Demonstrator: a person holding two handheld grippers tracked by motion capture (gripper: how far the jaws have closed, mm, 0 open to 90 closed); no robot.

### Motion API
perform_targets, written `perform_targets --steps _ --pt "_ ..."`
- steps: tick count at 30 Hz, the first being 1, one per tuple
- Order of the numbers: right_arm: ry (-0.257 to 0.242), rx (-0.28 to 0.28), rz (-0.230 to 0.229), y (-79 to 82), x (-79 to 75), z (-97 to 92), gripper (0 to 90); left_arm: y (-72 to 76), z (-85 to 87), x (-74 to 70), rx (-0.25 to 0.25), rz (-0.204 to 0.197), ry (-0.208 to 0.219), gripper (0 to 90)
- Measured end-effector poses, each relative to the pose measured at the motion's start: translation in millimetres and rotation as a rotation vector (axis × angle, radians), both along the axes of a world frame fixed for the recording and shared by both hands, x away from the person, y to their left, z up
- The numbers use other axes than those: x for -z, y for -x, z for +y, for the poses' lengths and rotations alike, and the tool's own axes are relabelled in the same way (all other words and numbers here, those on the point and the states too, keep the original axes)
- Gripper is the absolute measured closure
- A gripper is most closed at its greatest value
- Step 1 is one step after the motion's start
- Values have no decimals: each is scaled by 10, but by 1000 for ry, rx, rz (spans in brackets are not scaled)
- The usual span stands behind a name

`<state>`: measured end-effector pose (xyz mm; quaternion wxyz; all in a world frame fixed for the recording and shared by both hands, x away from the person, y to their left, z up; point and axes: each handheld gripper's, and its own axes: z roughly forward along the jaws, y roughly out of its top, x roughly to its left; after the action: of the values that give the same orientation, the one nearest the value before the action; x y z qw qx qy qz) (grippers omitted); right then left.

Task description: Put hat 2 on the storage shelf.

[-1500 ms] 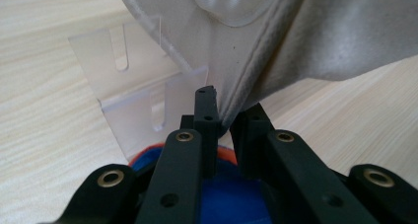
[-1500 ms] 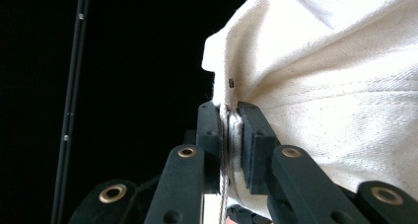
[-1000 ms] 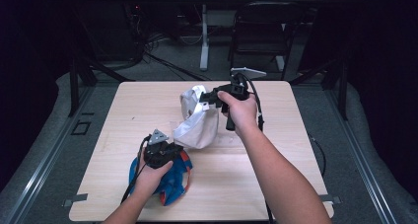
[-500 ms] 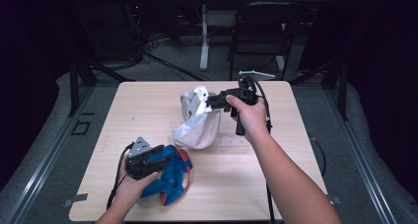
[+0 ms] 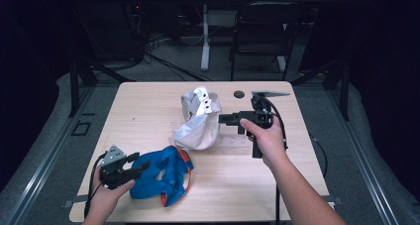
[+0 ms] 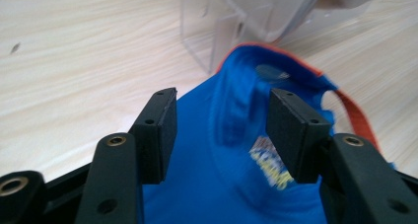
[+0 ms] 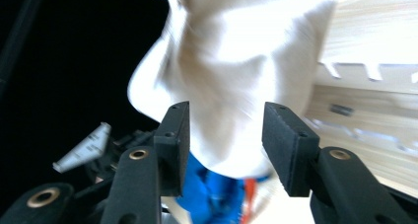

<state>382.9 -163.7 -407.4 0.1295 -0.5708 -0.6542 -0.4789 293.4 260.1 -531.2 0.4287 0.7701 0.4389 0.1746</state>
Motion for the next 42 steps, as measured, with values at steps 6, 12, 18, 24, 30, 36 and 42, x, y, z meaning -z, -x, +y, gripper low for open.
perform_targets --steps 6,12,18,24,30,36,42 --pt "48 -21 -24 220 199 -41 527 25 132 82 -40 -14 -8 450" --pt "99 -20 -75 454 408 -81 565 37 228 139 -68 2 4 450" --pt "152 -11 -139 670 602 -63 581 27 283 171 -99 12 14 443" --pt "258 39 -181 787 833 -10 554 28 268 172 -95 55 -6 455" --pt "235 60 -207 830 1038 6 522 59 261 131 -99 44 -25 439" --pt "123 51 -131 849 1216 20 514 70 264 124 -110 38 -20 334" --pt "22 47 -96 884 1356 -19 389 83 261 140 -125 41 -41 335"
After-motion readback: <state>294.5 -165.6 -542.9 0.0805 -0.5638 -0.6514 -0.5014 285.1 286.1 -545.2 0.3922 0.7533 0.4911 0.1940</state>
